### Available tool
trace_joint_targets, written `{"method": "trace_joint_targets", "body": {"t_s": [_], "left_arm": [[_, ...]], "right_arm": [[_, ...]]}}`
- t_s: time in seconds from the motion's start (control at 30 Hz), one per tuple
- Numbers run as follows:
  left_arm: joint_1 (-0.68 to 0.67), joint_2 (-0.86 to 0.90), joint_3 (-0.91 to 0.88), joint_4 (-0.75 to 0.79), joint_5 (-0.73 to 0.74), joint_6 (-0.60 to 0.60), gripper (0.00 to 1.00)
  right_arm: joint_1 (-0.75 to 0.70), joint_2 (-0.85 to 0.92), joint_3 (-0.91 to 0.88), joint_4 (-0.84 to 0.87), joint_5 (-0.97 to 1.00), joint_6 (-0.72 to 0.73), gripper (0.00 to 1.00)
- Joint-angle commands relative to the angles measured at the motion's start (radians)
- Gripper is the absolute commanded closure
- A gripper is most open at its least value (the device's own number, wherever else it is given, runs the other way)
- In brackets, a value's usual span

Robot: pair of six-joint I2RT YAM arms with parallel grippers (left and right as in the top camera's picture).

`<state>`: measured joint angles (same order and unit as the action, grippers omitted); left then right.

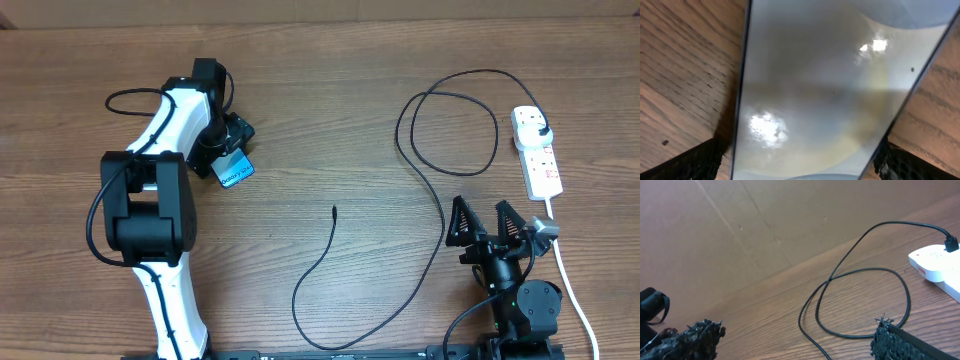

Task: Plug charger to phone and switch on socket
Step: 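Close the left gripper on the phone's long sides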

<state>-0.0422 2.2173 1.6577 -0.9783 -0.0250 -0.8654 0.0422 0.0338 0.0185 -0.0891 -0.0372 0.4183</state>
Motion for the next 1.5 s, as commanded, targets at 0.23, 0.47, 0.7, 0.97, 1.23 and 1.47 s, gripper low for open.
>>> {"method": "trace_joint_targets", "body": {"t_s": [0.23,0.47,0.7,0.97,1.23,1.47], "left_arm": [[0.047,0.078,-0.020,-0.004,-0.028,0.018,0.00],[0.047,0.078,-0.020,0.012,-0.027,0.020,0.00],[0.047,0.078,-0.020,0.014,-0.027,0.011,0.00],[0.047,0.078,-0.020,0.011,-0.022,-0.034,0.00],[0.049,0.078,-0.020,0.011,-0.019,-0.040,0.00],[0.049,0.078,-0.020,0.011,-0.009,-0.040,0.00]], "right_arm": [[0.004,-0.002,-0.010,0.007,-0.001,-0.006,0.00],[0.004,-0.002,-0.010,0.007,-0.001,-0.006,0.00],[0.004,-0.002,-0.010,0.007,-0.001,-0.006,0.00],[0.004,-0.002,-0.010,0.007,-0.001,-0.006,0.00],[0.004,-0.002,-0.010,0.007,-0.001,-0.006,0.00],[0.004,-0.002,-0.010,0.007,-0.001,-0.006,0.00]]}}
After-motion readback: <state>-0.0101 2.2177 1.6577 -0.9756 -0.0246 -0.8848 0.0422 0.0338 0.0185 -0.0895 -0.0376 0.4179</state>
